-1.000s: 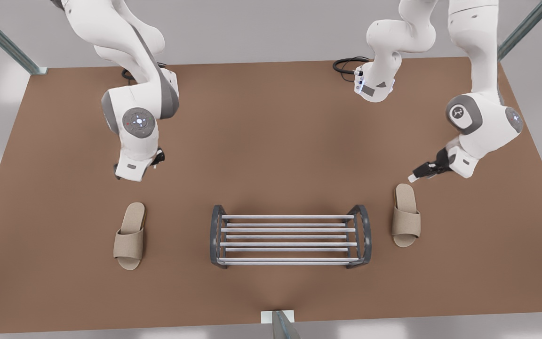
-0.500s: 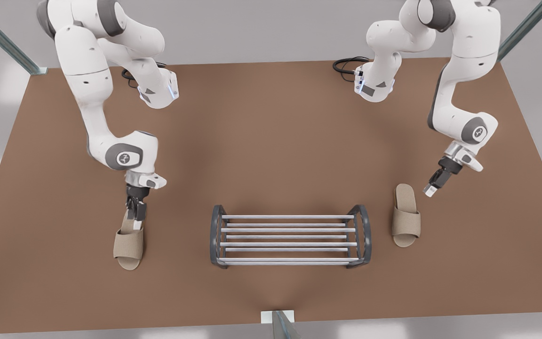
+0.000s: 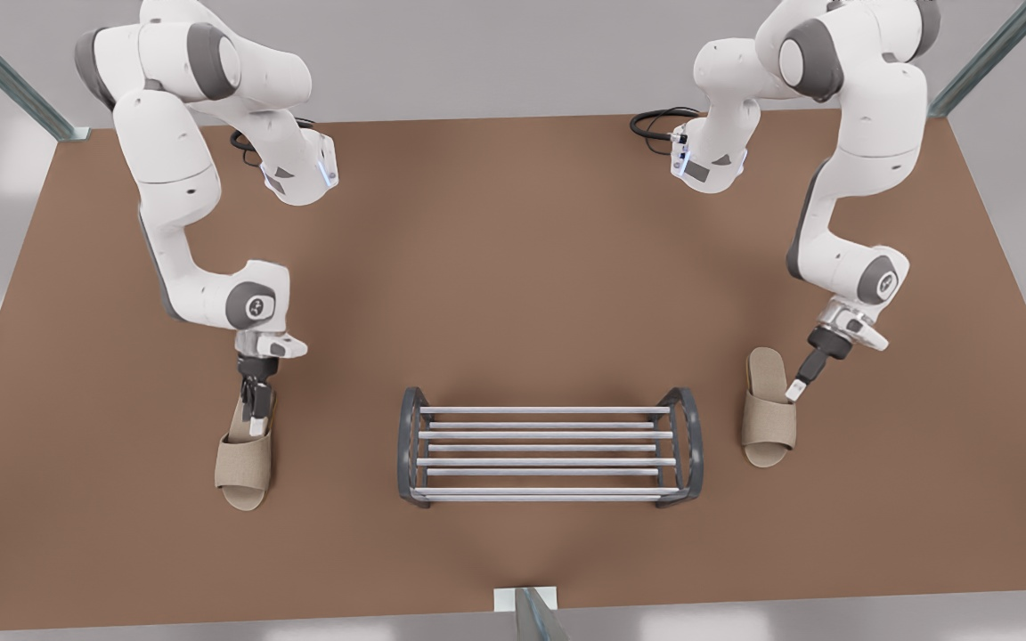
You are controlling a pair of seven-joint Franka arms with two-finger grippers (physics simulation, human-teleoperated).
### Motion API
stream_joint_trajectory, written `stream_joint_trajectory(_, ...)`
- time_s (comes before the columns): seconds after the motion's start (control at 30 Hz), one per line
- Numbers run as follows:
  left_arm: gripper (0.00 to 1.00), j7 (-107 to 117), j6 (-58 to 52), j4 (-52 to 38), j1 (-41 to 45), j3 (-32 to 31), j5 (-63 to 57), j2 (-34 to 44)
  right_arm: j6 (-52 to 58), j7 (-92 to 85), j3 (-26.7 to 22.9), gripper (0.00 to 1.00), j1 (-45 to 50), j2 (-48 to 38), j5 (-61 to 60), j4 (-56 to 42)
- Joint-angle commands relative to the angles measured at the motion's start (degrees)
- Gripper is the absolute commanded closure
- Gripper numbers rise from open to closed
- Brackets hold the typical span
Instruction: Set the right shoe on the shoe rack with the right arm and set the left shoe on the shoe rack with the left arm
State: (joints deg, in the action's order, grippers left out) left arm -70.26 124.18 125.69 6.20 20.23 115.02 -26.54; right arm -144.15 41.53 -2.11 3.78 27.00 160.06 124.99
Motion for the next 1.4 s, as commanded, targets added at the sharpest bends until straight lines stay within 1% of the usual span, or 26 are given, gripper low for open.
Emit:
stream_joint_trajectory(0.0,0.00,0.1,1.2,-1.1,0.5,-0.5,0.5,-0.7,5.5,24.1,-0.5,0.00,0.1,0.4,3.9,-0.4)
stream_joint_trajectory(0.17,0.00,4.6,1.2,-3.4,0.6,-1.3,0.5,-3.9,8.1,24.2,-0.7,0.00,0.4,1.1,4.0,-1.3)
stream_joint_trajectory(0.4,0.00,5.6,1.2,-3.4,0.6,-1.9,0.5,-4.0,8.5,27.1,-1.6,0.00,0.9,4.7,4.1,-4.5)
stream_joint_trajectory(0.63,0.00,7.5,1.4,-9.7,0.6,-2.2,0.2,-6.5,8.5,28.0,-2.0,0.00,1.0,7.7,5.6,-7.7)
stream_joint_trajectory(0.7,0.00,7.6,1.3,-12.5,0.6,-2.2,0.2,-9.1,8.5,28.0,-2.0,0.02,1.0,8.2,6.0,-8.2)
stream_joint_trajectory(0.8,0.00,7.7,1.3,-17.0,0.6,-2.2,0.2,-12.2,8.5,28.2,-2.0,0.27,1.0,8.3,6.0,-8.2)
stream_joint_trajectory(0.83,0.00,7.8,1.3,-19.6,0.6,-2.5,0.2,-13.8,8.5,28.1,-2.0,0.39,1.0,8.3,6.1,-8.3)
stream_joint_trajectory(0.9,0.00,7.8,1.4,-22.1,0.7,-3.2,0.2,-15.6,8.5,28.1,-2.0,0.44,1.0,8.2,6.0,-8.3)
stream_joint_trajectory(0.97,0.00,7.9,1.4,-24.5,0.7,-3.2,0.1,-17.1,9.1,28.1,-2.0,0.44,1.0,8.2,6.0,-8.2)
stream_joint_trajectory(1.0,0.00,7.9,1.4,-25.0,0.8,-3.3,0.1,-17.2,9.2,28.1,-2.0,0.46,1.0,8.2,6.1,-8.2)
stream_joint_trajectory(1.03,0.00,7.9,1.4,-25.2,0.8,-3.3,0.1,-17.5,9.1,28.1,-2.0,0.46,1.0,8.2,6.1,-8.2)
stream_joint_trajectory(1.1,0.00,7.9,1.4,-26.0,0.8,-3.3,0.1,-18.2,9.2,28.1,-2.0,0.51,1.0,8.2,6.0,-8.1)
stream_joint_trajectory(1.2,0.00,7.9,1.4,-26.9,1.5,-3.4,0.1,-18.8,9.6,28.0,-2.0,0.61,1.0,8.2,5.8,-8.1)
stream_joint_trajectory(1.23,0.00,7.9,2.1,-27.5,1.8,-3.5,0.1,-19.2,9.6,28.0,-2.0,0.66,1.1,8.2,5.9,-8.1)
stream_joint_trajectory(1.27,0.00,7.9,4.2,-28.1,2.6,-3.9,0.2,-19.3,9.6,28.0,-2.0,0.76,1.1,8.2,5.8,-8.1)
stream_joint_trajectory(1.3,0.00,7.9,4.5,-28.4,2.6,-4.4,0.2,-19.5,9.6,27.9,-2.0,0.79,1.1,8.2,5.6,-8.1)
stream_joint_trajectory(1.33,0.16,7.9,4.6,-28.4,2.6,-4.5,0.2,-19.8,9.6,27.7,-2.0,0.79,1.1,8.1,5.7,-8.1)
stream_joint_trajectory(1.37,0.35,7.8,4.6,-28.4,2.6,-4.5,0.1,-20.0,9.5,27.3,-2.0,0.79,1.1,7.5,5.9,-8.1)
